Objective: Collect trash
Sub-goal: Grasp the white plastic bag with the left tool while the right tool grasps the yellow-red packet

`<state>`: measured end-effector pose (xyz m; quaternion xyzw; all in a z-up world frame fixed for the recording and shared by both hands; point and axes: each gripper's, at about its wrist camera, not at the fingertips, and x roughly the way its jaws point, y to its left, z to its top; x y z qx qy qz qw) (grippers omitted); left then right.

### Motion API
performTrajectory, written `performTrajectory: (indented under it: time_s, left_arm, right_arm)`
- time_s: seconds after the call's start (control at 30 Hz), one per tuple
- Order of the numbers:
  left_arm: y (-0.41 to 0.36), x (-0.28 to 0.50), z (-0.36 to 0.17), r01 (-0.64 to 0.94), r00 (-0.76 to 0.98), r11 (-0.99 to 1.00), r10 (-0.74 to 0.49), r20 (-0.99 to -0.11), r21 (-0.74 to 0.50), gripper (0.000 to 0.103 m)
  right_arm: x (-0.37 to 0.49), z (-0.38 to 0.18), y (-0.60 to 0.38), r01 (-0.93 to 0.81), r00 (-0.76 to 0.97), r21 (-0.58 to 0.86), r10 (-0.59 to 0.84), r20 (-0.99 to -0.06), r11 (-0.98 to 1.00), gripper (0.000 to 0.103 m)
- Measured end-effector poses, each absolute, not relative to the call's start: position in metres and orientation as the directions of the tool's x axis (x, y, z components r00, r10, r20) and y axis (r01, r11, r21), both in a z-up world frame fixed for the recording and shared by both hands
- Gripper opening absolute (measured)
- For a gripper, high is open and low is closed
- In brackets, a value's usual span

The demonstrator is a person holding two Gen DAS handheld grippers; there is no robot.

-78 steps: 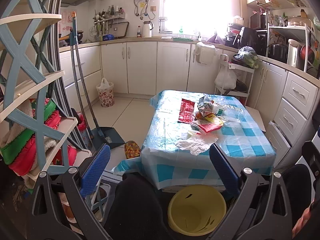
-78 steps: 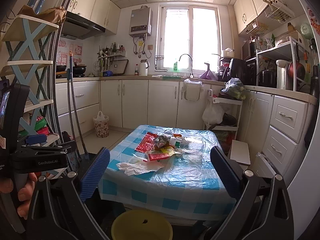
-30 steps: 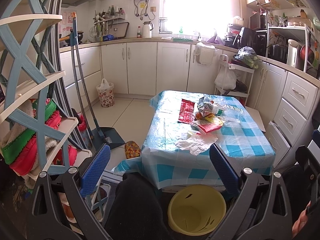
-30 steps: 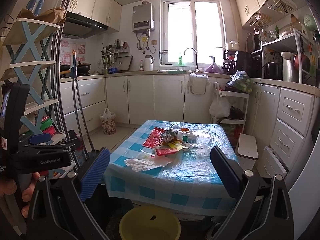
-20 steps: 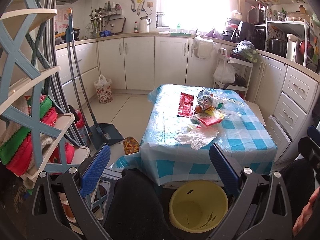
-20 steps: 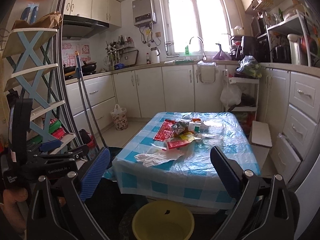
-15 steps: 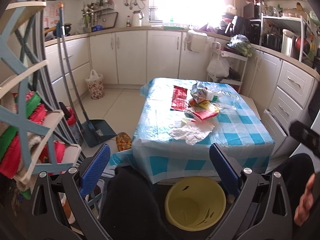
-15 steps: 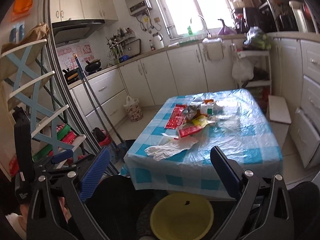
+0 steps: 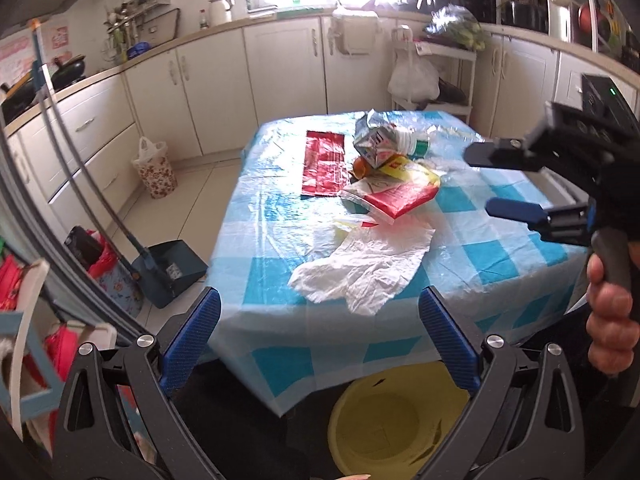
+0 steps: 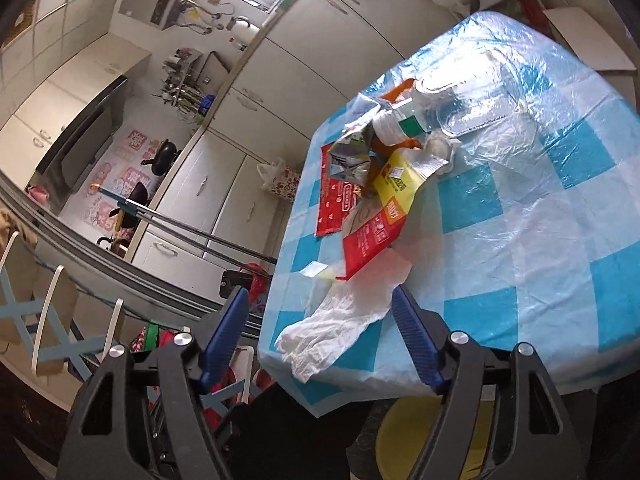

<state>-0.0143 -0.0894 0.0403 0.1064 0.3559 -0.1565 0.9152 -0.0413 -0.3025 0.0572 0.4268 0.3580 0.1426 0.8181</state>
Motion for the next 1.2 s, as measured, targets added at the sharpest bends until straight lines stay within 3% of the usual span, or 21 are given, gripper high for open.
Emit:
performTrajectory:
  time_s: [0.3,0.4,0.43,0.47,0.53,0.57,0.6,0.63,0.7,0.77,1.2]
  left_arm:
    - [-0.134,0.050,-0.006,0.468,0.611,0.875,-0.219,-0.761,0.123,0.096]
    - [-0.142,0.060,-0.012,0.484,0.592,0.866,-0.219,-0.776,0.125,0.096]
    - [-0.145,0.063,-0.014,0.489,0.585,0.864,-0.226,-0.779,0.117,0.095]
    - [-0.147,0.065,-0.015,0.493,0.579,0.863,-0.231,-0.782,0.110,0.091]
    - [-0.151,0.069,-0.020,0.500,0.557,0.861,-0.233,-0.797,0.098,0.074]
    - [-0.152,0.070,-0.022,0.505,0.540,0.859,-0.244,-0.805,0.079,0.063]
    - [-0.152,0.070,-0.022,0.510,0.531,0.859,-0.276,-0.801,0.042,0.051]
    - [-0.151,0.068,-0.022,0.509,0.530,0.860,-0.281,-0.800,0.035,0.046]
    - [-0.151,0.066,-0.020,0.511,0.527,0.859,-0.288,-0.800,0.027,0.017]
    - [-0.147,0.065,-0.019,0.506,0.514,0.863,-0.305,-0.802,-0.005,0.009]
    - [-0.095,0.049,0.008,0.426,0.516,0.894,-0.367,-0.774,-0.139,0.006]
  right_arm:
    - [0.016,0.016,-0.312,0.179,0.674,0.832,0.551,-0.492,0.524,0.056]
    - [0.025,0.003,-0.316,0.201,0.682,0.858,0.561,-0.469,0.473,0.044]
    - [0.025,0.000,-0.318,0.205,0.688,0.871,0.568,-0.453,0.447,0.034]
    - [0.026,-0.006,-0.321,0.209,0.692,0.881,0.572,-0.440,0.425,0.027]
    - [0.029,-0.013,-0.328,0.215,0.703,0.893,0.572,-0.423,0.396,0.009]
    - [0.026,-0.013,-0.330,0.211,0.708,0.896,0.571,-0.416,0.391,0.005]
    - [0.025,-0.012,-0.332,0.204,0.714,0.897,0.568,-0.410,0.391,0.004]
    - [0.021,-0.008,-0.334,0.190,0.720,0.899,0.566,-0.401,0.394,0.003]
    - [0.018,0.000,-0.336,0.165,0.728,0.898,0.565,-0.390,0.408,0.002]
    - [0.006,0.013,-0.339,0.135,0.738,0.891,0.556,-0.382,0.434,0.002]
    - [-0.084,0.077,-0.329,0.012,0.803,0.669,0.392,-0.449,0.743,0.002]
